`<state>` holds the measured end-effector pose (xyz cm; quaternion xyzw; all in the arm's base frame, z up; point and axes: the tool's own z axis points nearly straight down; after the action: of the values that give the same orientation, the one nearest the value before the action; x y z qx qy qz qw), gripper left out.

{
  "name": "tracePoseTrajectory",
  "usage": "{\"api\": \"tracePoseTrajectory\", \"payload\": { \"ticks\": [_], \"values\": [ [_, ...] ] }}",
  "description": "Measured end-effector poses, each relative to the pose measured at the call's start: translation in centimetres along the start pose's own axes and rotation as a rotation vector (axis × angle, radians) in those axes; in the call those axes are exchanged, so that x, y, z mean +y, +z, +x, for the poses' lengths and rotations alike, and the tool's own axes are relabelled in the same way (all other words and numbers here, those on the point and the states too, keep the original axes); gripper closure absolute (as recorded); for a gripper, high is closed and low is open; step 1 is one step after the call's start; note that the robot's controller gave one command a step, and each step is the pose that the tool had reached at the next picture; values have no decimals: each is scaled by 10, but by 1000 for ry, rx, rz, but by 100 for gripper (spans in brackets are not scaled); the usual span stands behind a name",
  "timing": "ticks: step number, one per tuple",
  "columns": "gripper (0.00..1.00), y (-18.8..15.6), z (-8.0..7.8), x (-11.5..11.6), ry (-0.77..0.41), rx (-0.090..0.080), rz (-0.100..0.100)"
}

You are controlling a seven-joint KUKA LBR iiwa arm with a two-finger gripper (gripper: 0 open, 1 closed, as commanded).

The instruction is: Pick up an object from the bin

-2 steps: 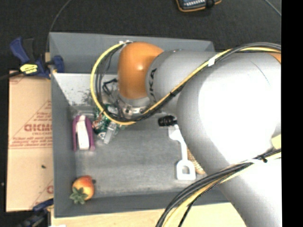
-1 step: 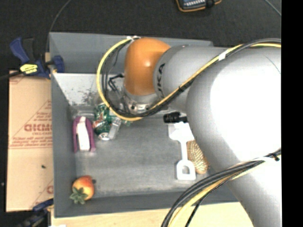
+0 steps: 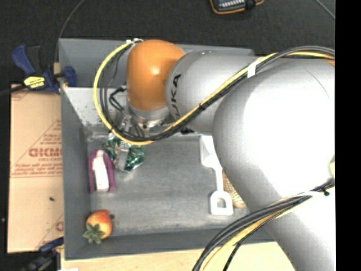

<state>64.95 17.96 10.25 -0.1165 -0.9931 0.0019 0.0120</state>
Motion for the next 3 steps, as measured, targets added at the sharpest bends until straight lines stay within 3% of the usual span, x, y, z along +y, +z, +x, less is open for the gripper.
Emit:
{"api": "tracePoseTrajectory", "payload": {
  "ticks": [1,2,3],
  "values": [
    [0,31,-3,-2,15,-11,-3],
    [100,25,-14,-16,152,-11,-14],
    [100,25,-14,-16,151,-12,-13]
  ]
}}
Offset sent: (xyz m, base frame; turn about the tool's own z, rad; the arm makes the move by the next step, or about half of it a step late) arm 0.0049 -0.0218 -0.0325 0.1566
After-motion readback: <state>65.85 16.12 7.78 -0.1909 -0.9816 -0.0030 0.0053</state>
